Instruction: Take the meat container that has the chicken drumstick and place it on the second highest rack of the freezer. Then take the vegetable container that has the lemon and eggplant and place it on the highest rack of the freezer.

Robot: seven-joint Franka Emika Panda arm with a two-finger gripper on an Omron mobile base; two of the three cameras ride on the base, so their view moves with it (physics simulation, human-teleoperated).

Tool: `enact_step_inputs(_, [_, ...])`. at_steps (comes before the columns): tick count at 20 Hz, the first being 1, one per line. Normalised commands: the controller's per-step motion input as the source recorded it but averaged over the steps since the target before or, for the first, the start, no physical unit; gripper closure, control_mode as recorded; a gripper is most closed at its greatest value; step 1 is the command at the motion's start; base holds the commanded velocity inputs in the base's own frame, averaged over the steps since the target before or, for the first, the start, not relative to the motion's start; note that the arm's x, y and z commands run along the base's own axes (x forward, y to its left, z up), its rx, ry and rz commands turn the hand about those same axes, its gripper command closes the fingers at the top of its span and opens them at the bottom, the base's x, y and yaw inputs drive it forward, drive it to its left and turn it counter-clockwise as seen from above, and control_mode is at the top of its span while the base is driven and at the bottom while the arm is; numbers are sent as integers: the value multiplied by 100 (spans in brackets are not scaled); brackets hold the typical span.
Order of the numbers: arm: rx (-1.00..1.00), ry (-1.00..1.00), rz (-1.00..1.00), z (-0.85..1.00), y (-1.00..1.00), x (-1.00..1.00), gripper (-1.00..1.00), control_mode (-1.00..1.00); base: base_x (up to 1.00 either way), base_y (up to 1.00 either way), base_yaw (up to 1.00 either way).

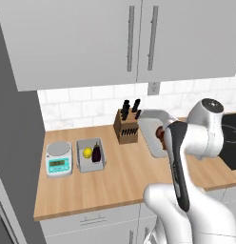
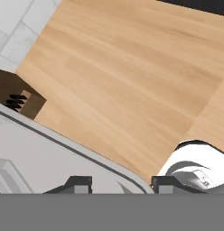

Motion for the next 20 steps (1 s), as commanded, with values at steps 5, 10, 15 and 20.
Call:
enact_step_inputs(5, [-1,0,0,21,0,-23,100,-100,0,0,0])
enact_step_inputs(10, [0,3,0,-8,0,0,100,-100,0,0,0])
enact_step_inputs(15, [0,3,0,-1,0,-15,100,-100,0,0,0])
enact_step_inputs(20, [0,0,0,0,0,-11,100,100,-61,22,3])
